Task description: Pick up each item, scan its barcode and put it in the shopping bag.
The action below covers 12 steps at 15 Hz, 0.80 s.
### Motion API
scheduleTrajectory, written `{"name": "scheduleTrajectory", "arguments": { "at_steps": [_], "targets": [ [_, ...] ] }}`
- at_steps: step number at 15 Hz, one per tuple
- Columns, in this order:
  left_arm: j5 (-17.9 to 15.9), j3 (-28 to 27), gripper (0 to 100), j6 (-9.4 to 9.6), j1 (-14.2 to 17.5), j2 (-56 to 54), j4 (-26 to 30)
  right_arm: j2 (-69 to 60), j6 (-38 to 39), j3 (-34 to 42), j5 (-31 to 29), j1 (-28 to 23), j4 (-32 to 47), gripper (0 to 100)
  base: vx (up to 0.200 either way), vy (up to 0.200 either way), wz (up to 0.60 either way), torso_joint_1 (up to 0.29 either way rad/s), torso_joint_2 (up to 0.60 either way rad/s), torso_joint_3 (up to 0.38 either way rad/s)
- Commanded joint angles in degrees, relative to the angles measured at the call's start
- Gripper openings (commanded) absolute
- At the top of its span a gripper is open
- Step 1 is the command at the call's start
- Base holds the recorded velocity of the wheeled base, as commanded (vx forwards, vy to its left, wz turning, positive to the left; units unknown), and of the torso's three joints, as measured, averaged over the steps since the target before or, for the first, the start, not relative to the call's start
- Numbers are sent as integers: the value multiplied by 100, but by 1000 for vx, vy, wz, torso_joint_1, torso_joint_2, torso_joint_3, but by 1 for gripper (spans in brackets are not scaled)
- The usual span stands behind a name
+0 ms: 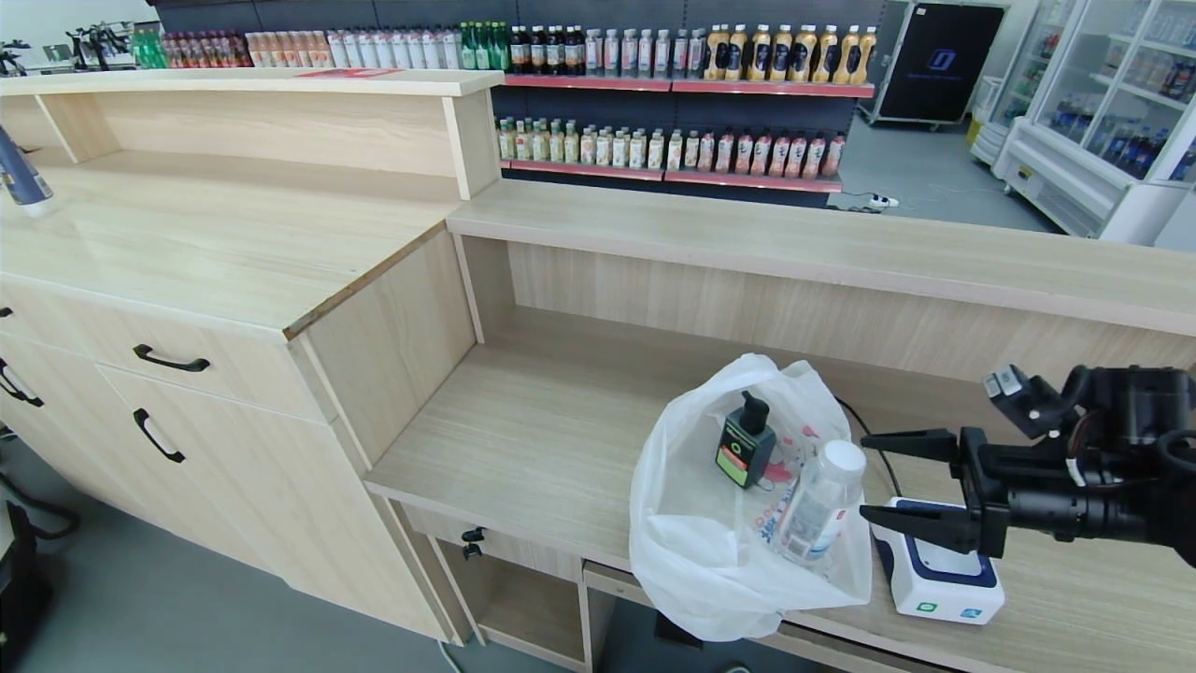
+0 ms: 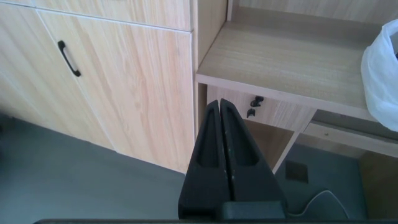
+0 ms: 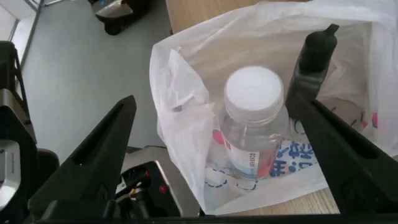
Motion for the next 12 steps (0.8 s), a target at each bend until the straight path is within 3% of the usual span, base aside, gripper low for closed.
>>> {"name": "scheduleTrajectory", "arguments": {
  "at_steps": [1, 3, 5, 7, 9, 10, 12],
  "targets": [
    [4, 0, 0, 0, 0, -2, 0, -1131, 412, 139, -4, -115, 63, 100, 0, 0, 0, 0, 0, 0],
    [4, 0, 0, 0, 0, -2, 0, -1843, 1098, 69, -110, -124, 63, 100, 0, 0, 0, 0, 0, 0],
    [4, 0, 0, 0, 0, -2, 0, -2415, 1660, 69, -628, -44, 54, 100, 0, 0, 0, 0, 0, 0],
    [4, 0, 0, 0, 0, -2, 0, -2626, 1748, -19, -1366, -71, 54, 100, 0, 0, 0, 0, 0, 0],
    [4, 0, 0, 0, 0, -2, 0, -2845, 1836, 52, -4258, -106, -8, 100, 0, 0, 0, 0, 0, 0],
    [4, 0, 0, 0, 0, -2, 0, -2995, 2126, 245, -4979, -80, -122, 100, 0, 0, 0, 0, 0, 0],
    [4, 0, 0, 0, 0, -2, 0, -3258, 2108, 570, -5075, -71, -500, 100, 0, 0, 0, 0, 0, 0]
  ]
}}
